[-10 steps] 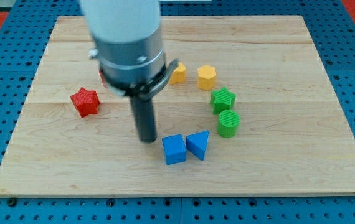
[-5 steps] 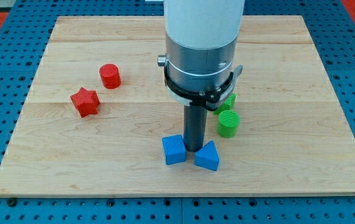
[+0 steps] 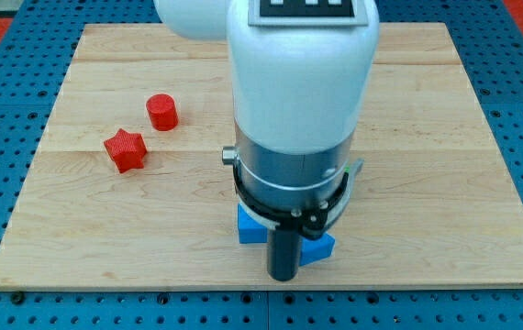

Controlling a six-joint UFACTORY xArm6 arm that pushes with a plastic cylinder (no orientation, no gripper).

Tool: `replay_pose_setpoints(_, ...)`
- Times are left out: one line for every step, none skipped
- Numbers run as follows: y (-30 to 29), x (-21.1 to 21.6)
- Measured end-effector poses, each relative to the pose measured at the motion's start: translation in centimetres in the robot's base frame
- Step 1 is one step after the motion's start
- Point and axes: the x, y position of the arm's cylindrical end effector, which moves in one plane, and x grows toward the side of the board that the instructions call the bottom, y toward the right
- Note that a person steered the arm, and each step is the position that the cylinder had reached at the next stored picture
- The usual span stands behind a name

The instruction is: Slide blue triangle below green circle

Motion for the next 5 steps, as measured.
replay_pose_setpoints(0.4, 0.7)
replay_pose_setpoints(0.8, -0.4)
replay_pose_setpoints(1.6, -1.3)
replay_pose_setpoints(2.9, -1.5)
replay_pose_setpoints(4.5, -2.2)
